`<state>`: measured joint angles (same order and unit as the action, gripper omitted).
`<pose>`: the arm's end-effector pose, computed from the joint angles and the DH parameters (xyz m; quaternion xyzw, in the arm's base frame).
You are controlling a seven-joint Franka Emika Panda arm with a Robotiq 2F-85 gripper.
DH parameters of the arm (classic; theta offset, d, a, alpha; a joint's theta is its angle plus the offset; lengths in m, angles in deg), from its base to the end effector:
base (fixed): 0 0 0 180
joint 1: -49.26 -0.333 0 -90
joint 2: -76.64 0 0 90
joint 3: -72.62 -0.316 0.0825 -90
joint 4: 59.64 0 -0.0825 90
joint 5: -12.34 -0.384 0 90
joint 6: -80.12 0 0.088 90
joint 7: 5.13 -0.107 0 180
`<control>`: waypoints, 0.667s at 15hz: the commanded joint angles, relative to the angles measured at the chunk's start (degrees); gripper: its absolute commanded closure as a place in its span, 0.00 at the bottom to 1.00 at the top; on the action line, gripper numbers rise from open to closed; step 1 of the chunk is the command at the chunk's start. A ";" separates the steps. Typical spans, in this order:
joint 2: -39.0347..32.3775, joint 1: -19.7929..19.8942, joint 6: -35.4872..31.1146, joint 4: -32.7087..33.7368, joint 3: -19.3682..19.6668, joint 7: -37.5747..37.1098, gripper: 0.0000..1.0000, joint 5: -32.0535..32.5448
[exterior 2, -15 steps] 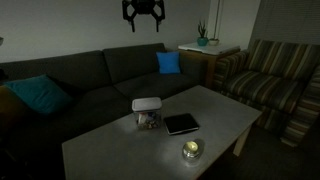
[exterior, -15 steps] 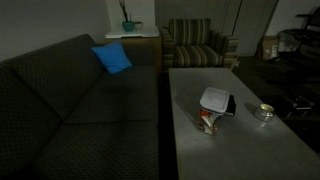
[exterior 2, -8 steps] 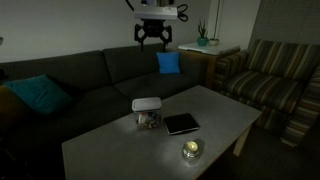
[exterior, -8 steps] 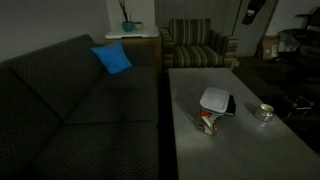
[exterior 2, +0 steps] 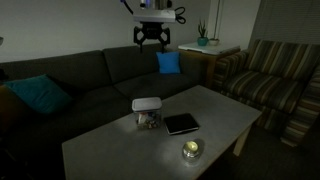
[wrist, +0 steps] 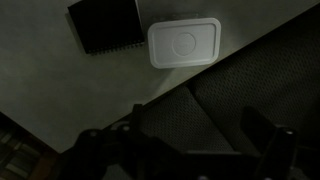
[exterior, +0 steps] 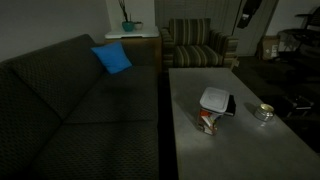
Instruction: Take the lid off the storage container and put it on the table
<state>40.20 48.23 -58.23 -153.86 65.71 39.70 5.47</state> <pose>0.6956 0.0864 0.2590 -0.9145 -0.3912 -0.0891 0.0521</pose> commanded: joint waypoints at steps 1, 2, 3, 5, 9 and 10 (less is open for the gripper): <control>-8.13 2.13 0.16 7.26 -3.27 3.26 0.00 1.08; -10.12 2.00 0.63 9.19 -3.39 3.52 0.00 1.46; -12.52 1.50 1.11 11.35 -2.90 2.78 0.00 2.20; -17.63 2.62 1.99 15.98 -4.36 4.22 0.00 1.53; -27.17 2.36 7.72 26.08 -5.26 5.70 0.00 2.27; -29.01 1.92 9.49 28.14 -5.52 6.32 0.00 2.48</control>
<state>17.71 49.55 -54.60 -134.58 62.33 43.92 6.36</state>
